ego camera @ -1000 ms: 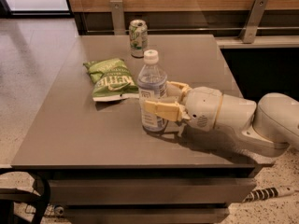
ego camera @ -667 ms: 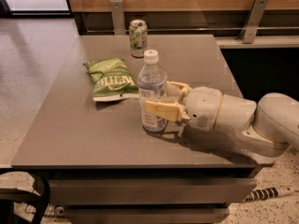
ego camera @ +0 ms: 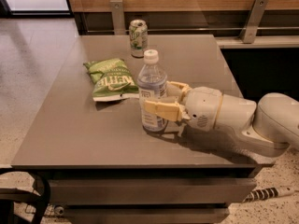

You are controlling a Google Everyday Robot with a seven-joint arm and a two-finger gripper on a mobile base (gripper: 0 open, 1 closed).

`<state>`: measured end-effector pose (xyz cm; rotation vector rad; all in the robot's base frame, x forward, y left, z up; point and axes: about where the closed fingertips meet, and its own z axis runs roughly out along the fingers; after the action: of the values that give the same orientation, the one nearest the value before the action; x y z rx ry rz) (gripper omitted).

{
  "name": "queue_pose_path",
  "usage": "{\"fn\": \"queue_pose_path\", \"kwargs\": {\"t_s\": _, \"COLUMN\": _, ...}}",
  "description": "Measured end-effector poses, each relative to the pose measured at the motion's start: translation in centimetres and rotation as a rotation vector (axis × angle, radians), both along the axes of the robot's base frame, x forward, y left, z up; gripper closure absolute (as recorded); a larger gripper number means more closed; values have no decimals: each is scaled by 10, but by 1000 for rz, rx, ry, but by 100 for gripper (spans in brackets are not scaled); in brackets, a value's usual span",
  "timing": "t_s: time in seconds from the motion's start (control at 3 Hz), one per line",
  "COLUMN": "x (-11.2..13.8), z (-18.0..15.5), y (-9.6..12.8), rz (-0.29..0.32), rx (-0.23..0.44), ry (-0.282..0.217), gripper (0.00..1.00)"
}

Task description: Place blue plastic bottle upright

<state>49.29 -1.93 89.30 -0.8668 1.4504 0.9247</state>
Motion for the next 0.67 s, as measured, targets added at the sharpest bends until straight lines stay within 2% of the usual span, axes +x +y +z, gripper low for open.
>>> {"fn": "queue_pose_path", "kwargs": {"t_s": 0.33, "x": 0, "z": 0, "y": 0, "rz": 0, "rx": 0, "ry": 0, "gripper": 17}}
{"fn": "queue_pose_path", "kwargs": {"t_s": 0.67, "x": -1, "z": 1, "y": 3, "rz": 5, "rx": -1, "ry": -1, "gripper": 0}}
